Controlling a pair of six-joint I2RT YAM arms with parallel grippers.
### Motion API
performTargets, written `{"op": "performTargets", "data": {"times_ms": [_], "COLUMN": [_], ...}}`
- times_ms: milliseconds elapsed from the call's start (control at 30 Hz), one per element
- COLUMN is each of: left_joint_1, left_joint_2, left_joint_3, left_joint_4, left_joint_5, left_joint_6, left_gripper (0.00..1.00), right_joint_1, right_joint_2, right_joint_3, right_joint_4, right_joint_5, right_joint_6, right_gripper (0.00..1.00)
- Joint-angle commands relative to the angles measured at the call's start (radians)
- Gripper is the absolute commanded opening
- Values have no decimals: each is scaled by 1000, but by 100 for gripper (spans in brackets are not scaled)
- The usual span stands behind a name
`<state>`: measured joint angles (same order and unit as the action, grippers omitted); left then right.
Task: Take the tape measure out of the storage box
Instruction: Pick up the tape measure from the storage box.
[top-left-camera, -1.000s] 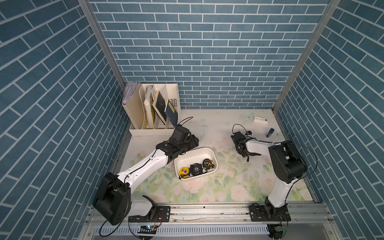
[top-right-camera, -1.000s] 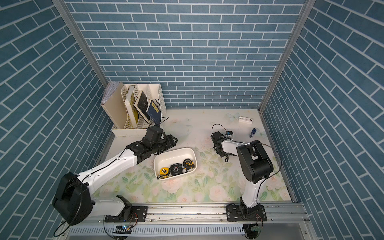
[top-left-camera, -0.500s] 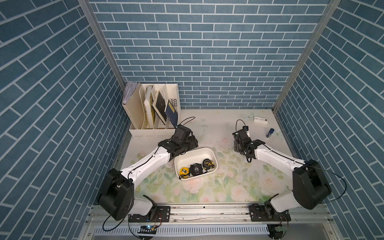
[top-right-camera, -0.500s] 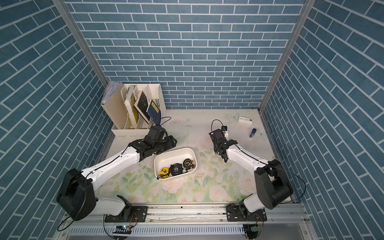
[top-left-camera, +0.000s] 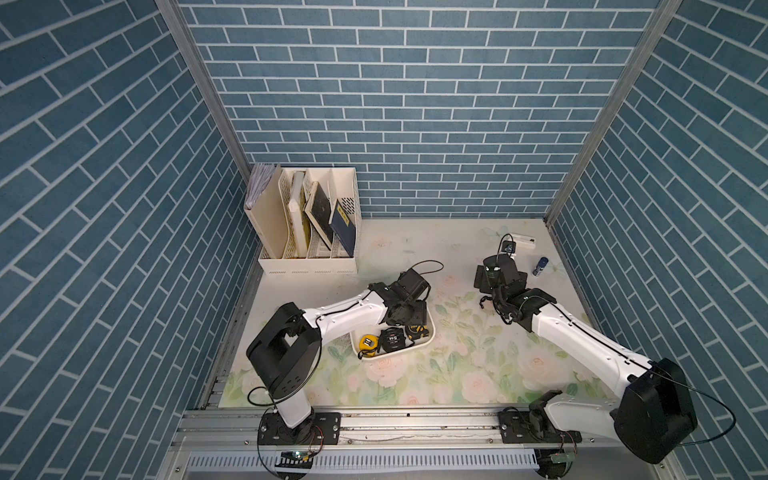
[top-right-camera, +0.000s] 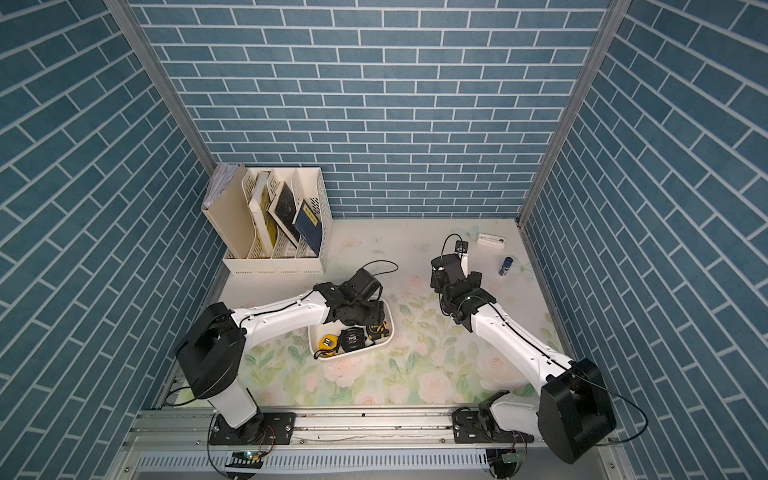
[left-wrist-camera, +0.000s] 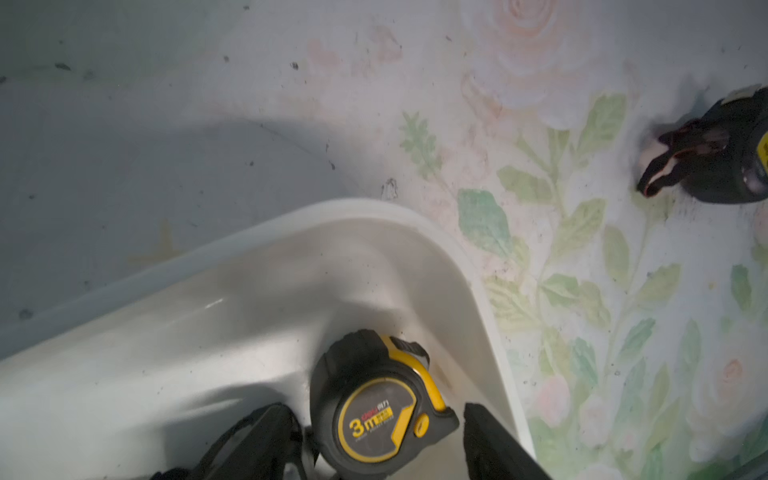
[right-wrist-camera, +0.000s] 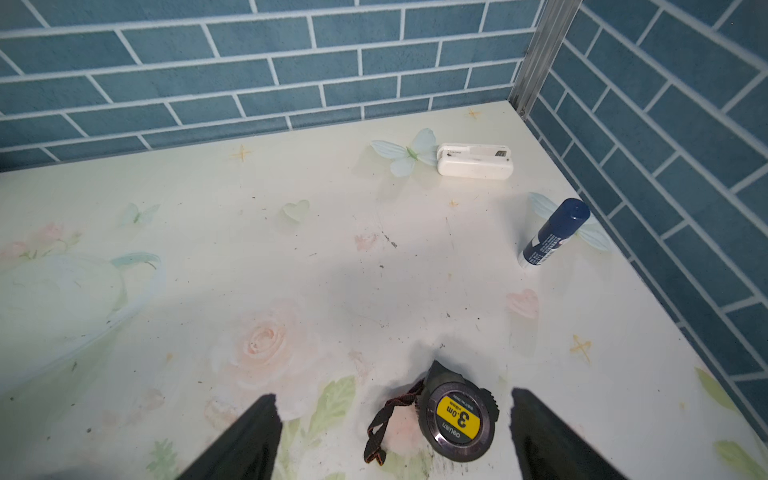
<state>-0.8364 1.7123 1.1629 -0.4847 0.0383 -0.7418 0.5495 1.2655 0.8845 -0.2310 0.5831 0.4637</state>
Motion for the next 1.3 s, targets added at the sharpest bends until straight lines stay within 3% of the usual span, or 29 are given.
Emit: {"op": "performTargets", "data": {"times_ms": [0,300,667,1267], "left_joint_1": [5,-21,-50,-77], "left_joint_2": [-13,34,23,53], "left_joint_3": [-6,14,-11,-48], "left_joint_4": [-62,-78,-78,-47], "left_joint_5": [-21,-11,19,-147], "left_joint_6": [21,69,170,354], "left_gripper": [71,74,89,93], "right_joint_1": [-2,-2,-4,-4], "right_joint_2": [9,21,56,75], "right_joint_3": [15,13,19,16], "right_joint_4": [7,8,7,28], "right_joint_5": [31,39,46,41], "right_joint_6": [-18,-18,-20,-16], "right_gripper": [89,89,90,90]}}
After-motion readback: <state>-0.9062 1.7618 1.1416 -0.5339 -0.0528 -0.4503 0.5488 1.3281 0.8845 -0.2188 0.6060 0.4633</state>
